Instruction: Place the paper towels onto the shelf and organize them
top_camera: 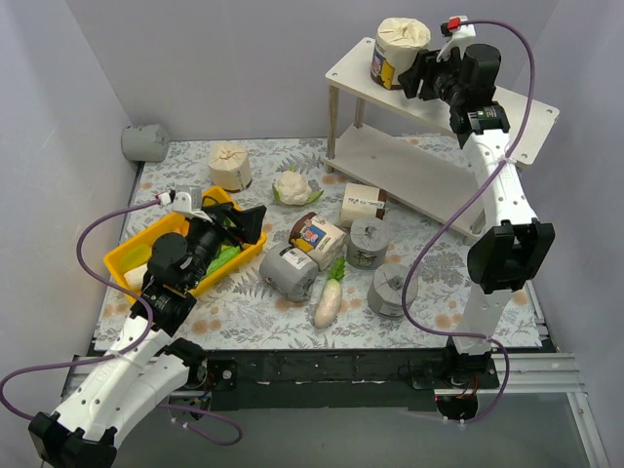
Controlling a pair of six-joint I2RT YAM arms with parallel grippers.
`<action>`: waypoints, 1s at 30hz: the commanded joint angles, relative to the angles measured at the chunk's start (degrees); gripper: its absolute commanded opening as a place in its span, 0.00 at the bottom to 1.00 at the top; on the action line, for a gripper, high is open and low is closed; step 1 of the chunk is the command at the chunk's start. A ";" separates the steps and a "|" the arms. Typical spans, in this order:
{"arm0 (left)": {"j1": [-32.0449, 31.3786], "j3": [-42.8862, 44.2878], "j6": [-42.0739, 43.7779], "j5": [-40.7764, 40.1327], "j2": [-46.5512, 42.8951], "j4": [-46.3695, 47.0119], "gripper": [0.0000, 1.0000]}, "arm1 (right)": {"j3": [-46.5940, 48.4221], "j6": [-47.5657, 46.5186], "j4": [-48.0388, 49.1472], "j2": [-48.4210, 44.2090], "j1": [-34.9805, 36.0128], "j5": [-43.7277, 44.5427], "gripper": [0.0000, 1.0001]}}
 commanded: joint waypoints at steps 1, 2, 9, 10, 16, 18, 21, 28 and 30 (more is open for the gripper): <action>0.17 0.78 0.85 -0.78 0.41 -0.28 0.98 | 4.43 2.52 4.87 2.75 -0.15 -0.90 0.64; 0.17 0.78 0.85 -0.78 0.58 -0.19 0.98 | 5.74 2.87 5.05 3.28 -0.15 -1.25 0.64; 0.17 0.69 0.94 -0.87 0.76 -0.19 0.98 | 8.92 5.85 5.84 7.50 0.02 -4.86 0.64; 0.17 0.69 0.94 -0.78 0.76 -0.19 0.98 | 8.92 6.12 6.02 7.94 -0.06 -5.03 0.64; 0.17 0.78 0.94 -0.87 1.02 -0.28 0.98 | 9.00 7.44 7.16 9.08 0.46 -6.62 0.64; 0.17 0.78 1.03 -0.78 1.02 -0.28 0.98 | 9.09 7.44 7.33 9.26 0.81 -6.88 0.64; 0.17 0.78 0.94 -0.78 1.11 -0.28 0.98 | 9.79 7.18 6.99 9.70 1.16 -7.50 0.65; 0.17 0.69 0.94 -0.87 1.11 -0.28 0.98 | 11.11 7.35 6.63 10.66 1.34 -7.76 0.65; 0.17 0.78 0.94 -0.87 1.20 -0.28 0.98 | 12.16 7.44 6.37 11.02 1.43 -8.02 0.65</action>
